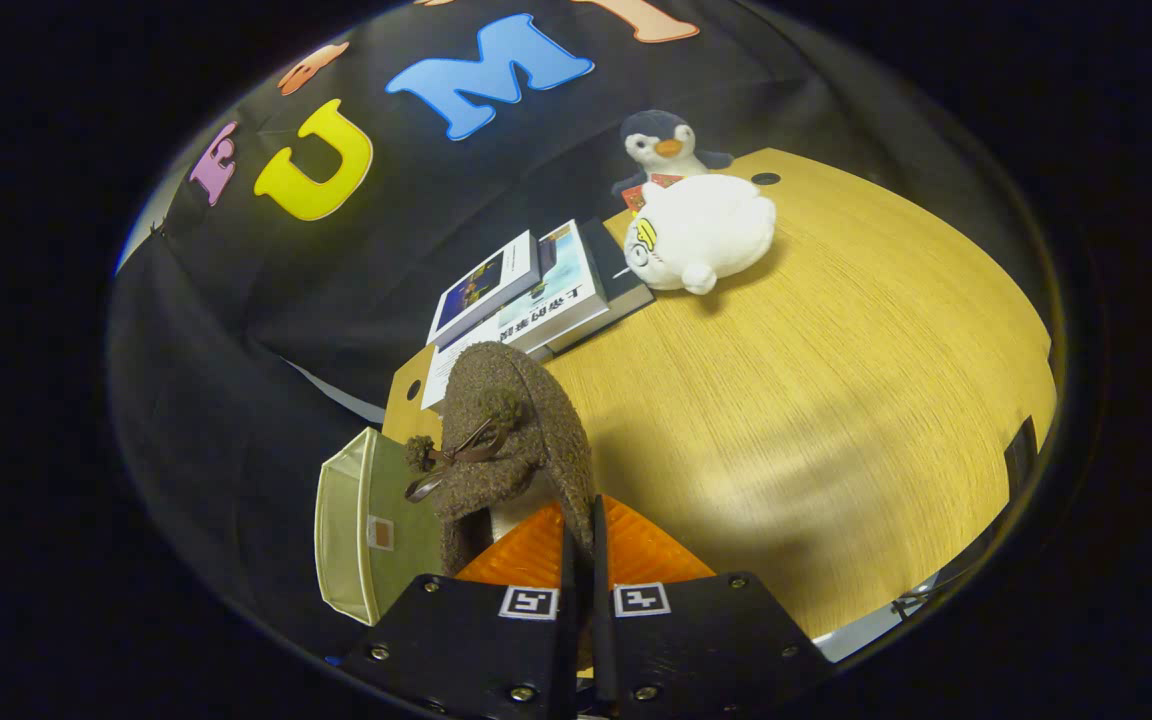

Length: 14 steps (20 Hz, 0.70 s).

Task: Open the storage box then place both shoes into the box .Put the left shoe in first, then the right shoe, with the right side of both shoes facing outward in a uniform manner.

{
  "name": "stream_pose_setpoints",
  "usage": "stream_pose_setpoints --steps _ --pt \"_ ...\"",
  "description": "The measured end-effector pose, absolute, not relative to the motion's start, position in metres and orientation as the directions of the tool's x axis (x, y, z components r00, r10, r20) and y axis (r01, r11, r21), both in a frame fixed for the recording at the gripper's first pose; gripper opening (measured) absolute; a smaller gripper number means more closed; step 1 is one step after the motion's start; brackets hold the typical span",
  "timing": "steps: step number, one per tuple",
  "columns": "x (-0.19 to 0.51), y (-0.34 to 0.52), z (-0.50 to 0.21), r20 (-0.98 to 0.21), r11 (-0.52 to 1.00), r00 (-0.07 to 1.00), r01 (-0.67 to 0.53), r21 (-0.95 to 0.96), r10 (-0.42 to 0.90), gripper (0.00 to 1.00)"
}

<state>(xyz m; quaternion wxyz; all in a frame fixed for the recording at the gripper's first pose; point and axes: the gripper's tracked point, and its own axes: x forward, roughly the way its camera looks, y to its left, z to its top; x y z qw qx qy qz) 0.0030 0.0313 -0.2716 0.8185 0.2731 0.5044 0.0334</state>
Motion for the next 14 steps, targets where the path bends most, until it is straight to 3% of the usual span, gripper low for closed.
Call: stream_pose_setpoints --steps 14 --pt "0.017 0.171 -0.211 -0.729 0.814 0.53 0.119 0.569 0.433 0.06"
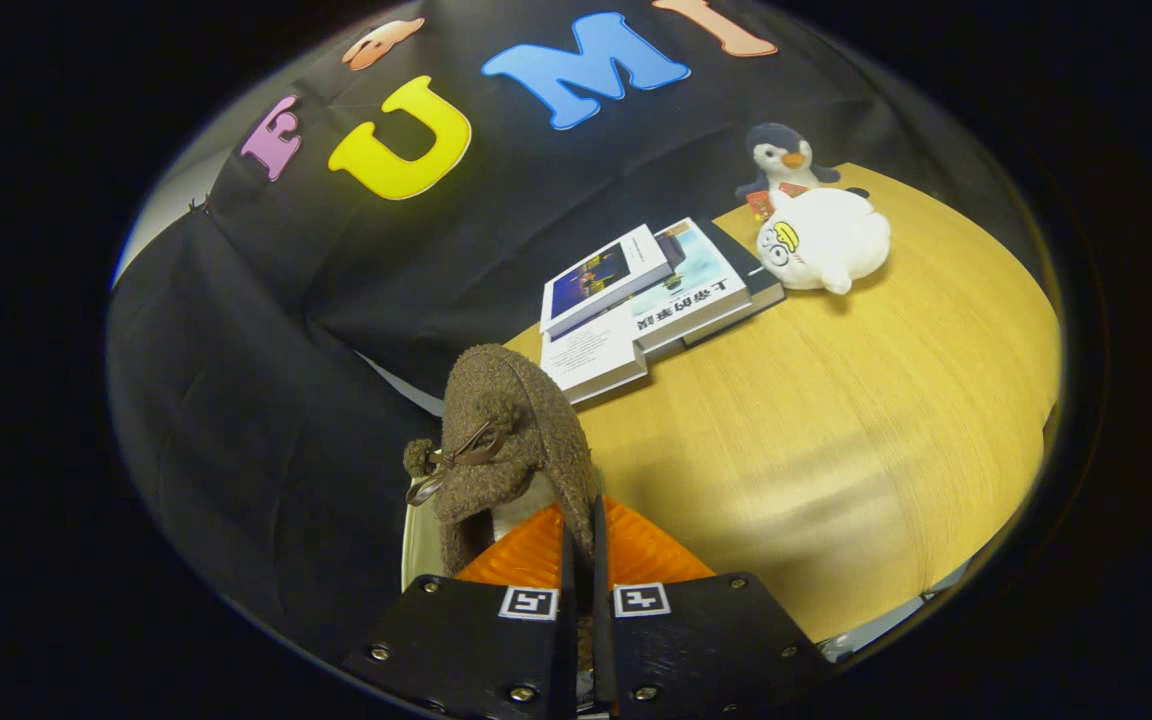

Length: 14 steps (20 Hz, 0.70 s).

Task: Open the storage box then place both shoes into the box .Put the left shoe in first, then the right shoe, with the right side of both shoes facing outward in a uniform manner.

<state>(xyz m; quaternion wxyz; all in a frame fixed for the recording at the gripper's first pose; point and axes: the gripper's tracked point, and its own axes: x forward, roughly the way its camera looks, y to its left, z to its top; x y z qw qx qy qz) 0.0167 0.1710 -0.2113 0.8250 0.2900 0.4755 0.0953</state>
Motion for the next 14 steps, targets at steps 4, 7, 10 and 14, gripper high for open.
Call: stream_pose_setpoints --steps 4,7,10,14 --pt "0.015 0.215 -0.206 -0.712 0.793 0.521 0.103 0.6 0.471 0.06" --pt "0.011 0.242 -0.212 -0.716 0.791 0.512 0.108 0.602 0.474 0.06" --pt "0.004 0.261 -0.222 -0.728 0.794 0.5 0.122 0.595 0.469 0.06" --pt "-0.003 0.279 -0.235 -0.738 0.782 0.487 0.163 0.602 0.467 0.06"
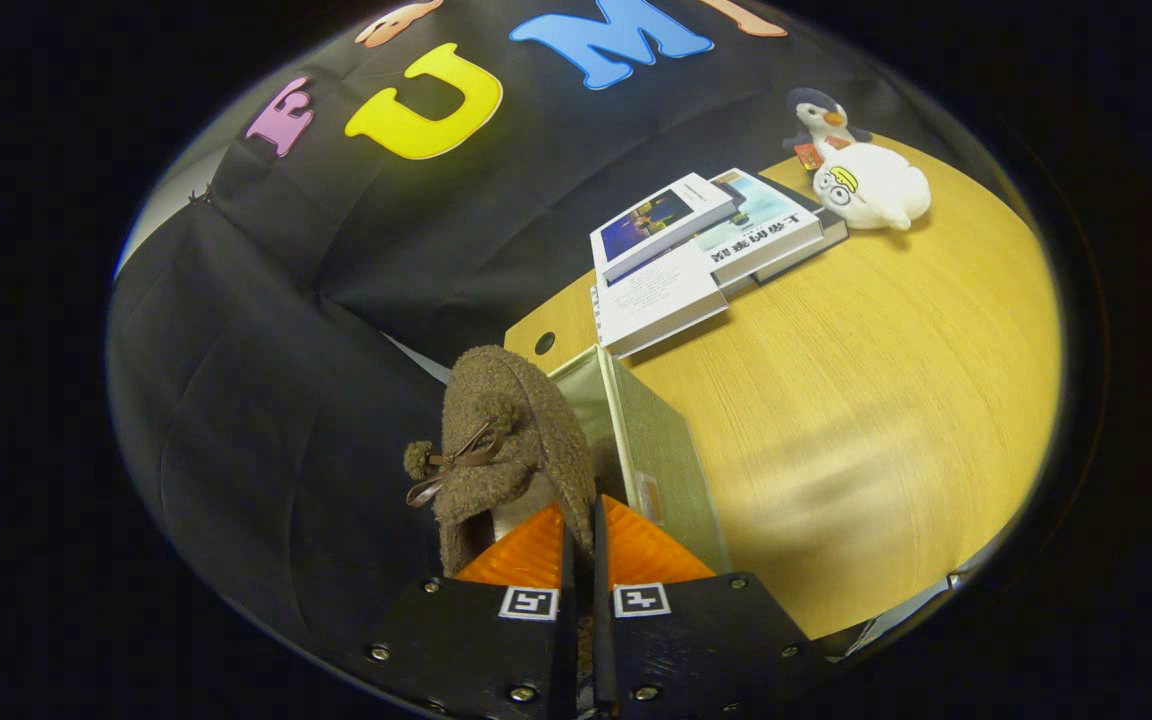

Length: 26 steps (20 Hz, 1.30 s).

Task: Open the storage box then place both shoes into the box .Put the left shoe in first, then the right shoe, with the right side of both shoes facing outward in a uniform manner.

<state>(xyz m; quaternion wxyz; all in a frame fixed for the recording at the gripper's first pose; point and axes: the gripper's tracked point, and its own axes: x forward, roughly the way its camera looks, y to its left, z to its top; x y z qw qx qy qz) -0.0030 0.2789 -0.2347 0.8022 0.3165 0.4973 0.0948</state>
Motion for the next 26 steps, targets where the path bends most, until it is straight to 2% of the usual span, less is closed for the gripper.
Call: stream_pose_setpoints --steps 2,3,5,7,12,18,26 --pt "-0.006 0.283 -0.237 -0.735 0.777 0.493 0.171 0.606 0.465 0.06" --pt "-0.005 0.284 -0.234 -0.723 0.771 0.508 0.164 0.615 0.468 0.19" --pt "-0.001 0.279 -0.222 -0.697 0.777 0.555 0.137 0.614 0.453 0.68" --pt "-0.003 0.272 -0.213 -0.692 0.805 0.576 0.096 0.586 0.435 0.98" --pt "-0.002 0.24 -0.174 -0.62 0.831 0.667 0.004 0.557 0.413 0.98" --pt "0.003 0.163 -0.13 -0.55 0.897 0.761 -0.095 0.431 0.344 0.98" --pt "0.014 0.055 -0.085 -0.479 0.95 0.84 -0.128 0.284 0.256 0.98"
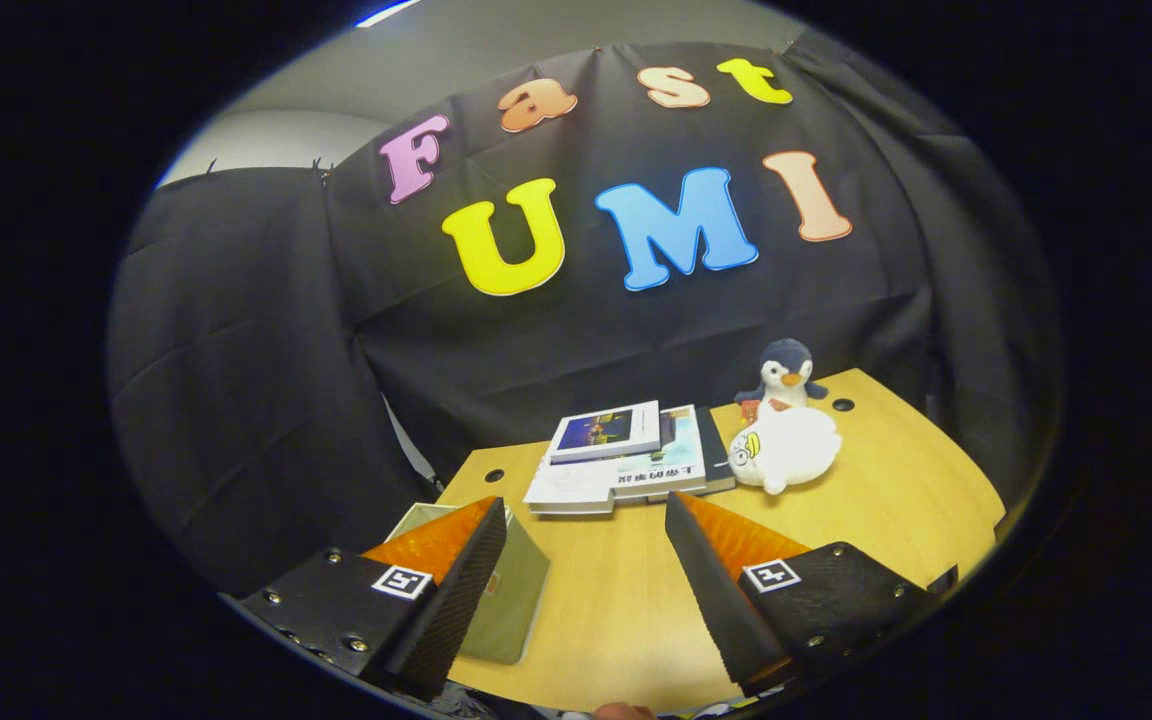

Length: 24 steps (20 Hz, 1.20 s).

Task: Open the storage box then place both shoes into the box .Put the left shoe in first, then the right shoe, with the right side of both shoes facing outward in a uniform manner.

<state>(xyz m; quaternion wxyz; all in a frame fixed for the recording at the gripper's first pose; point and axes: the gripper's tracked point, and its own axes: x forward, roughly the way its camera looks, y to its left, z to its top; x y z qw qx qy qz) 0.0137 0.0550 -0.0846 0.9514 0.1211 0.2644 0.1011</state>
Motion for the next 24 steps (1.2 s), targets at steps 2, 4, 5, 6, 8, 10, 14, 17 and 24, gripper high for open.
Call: stream_pose_setpoints --steps 2,4,5,6,8,10,14,17,24 --pt "0.018 0.031 -0.076 -0.456 0.963 0.862 -0.124 0.238 0.223 0.98" --pt "0.019 0.012 -0.071 -0.434 0.974 0.879 -0.124 0.188 0.196 0.98" --pt "0.019 0.006 -0.067 -0.424 0.978 0.886 -0.126 0.168 0.187 0.97" --pt "0.018 0.002 -0.063 -0.403 0.979 0.896 -0.135 0.155 0.187 0.97" --pt "0.02 -0.011 -0.056 -0.362 0.984 0.918 -0.13 0.118 0.165 0.97" --pt "0.019 -0.023 -0.054 -0.348 0.989 0.927 -0.116 0.087 0.139 0.97" --pt "0.019 -0.042 -0.054 -0.344 0.993 0.933 -0.076 0.087 0.101 0.97" --pt "0.02 -0.055 -0.05 -0.34 0.994 0.938 -0.043 0.101 0.075 0.97" --pt "0.021 -0.064 -0.039 -0.302 0.996 0.952 -0.02 0.091 0.047 0.97"
